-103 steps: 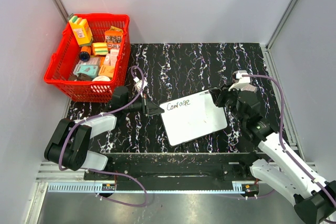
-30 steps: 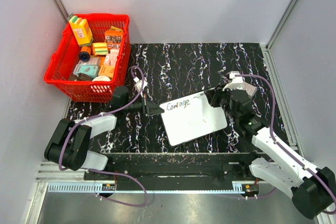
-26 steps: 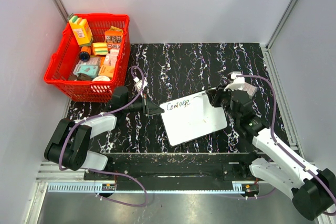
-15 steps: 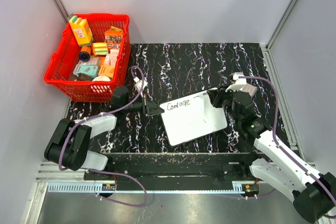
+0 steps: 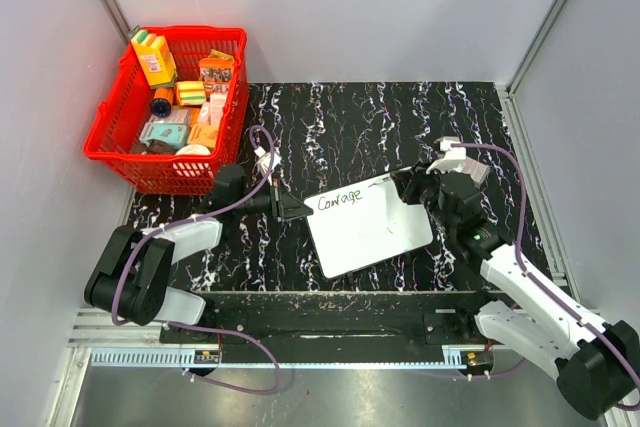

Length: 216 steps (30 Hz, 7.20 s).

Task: Write a sentence on the whiteboard
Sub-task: Write on the whiteboard at the whiteboard stand.

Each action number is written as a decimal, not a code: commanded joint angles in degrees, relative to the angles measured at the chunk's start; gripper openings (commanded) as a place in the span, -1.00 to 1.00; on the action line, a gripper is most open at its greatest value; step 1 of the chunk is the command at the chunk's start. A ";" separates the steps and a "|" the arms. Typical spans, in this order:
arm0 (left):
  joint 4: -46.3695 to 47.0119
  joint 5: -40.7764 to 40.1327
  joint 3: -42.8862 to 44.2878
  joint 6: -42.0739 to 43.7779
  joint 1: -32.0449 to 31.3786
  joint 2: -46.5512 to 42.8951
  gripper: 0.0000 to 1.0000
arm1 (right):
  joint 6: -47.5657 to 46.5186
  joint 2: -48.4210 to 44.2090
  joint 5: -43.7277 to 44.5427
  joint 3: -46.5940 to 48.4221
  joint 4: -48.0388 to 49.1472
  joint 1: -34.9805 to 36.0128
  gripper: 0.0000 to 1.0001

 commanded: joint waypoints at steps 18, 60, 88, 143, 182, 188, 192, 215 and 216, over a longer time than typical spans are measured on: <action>-1.59 -4.73 0.01 8.99 -0.38 1.56 -1.00 | 0.64 1.13 0.97 0.98 3.58 -0.16 -1.00; -1.76 -4.73 0.10 9.16 -0.38 1.64 -1.00 | 1.43 -4.40 0.00 -2.10 -3.46 -0.16 -1.00; -1.85 -4.82 0.18 9.25 -0.38 1.55 -1.00 | 1.43 -3.09 5.63 0.81 0.85 -0.25 -1.00; -1.85 -4.64 0.18 9.08 -0.47 1.73 -1.00 | 2.05 -2.38 6.07 -0.51 -0.39 -0.16 -1.00; -1.94 -4.90 0.10 9.25 -0.47 1.47 -1.00 | 0.38 -10.21 -5.19 0.37 -3.37 0.54 -1.00; -2.20 -5.08 0.27 9.43 -0.47 1.38 -1.00 | -0.94 -9.24 0.15 0.63 -3.37 7.98 -1.00; -2.20 -5.25 0.18 9.34 -0.47 1.29 -1.00 | -2.79 -8.01 5.88 1.33 -3.28 14.67 -1.00; -2.12 -5.08 0.10 9.34 -0.47 1.38 -1.00 | -3.85 2.36 20.30 0.19 6.55 33.41 -1.00; -2.12 -4.99 0.10 9.34 -0.47 1.38 -1.00 | -3.93 2.80 20.57 0.10 6.91 33.76 -1.00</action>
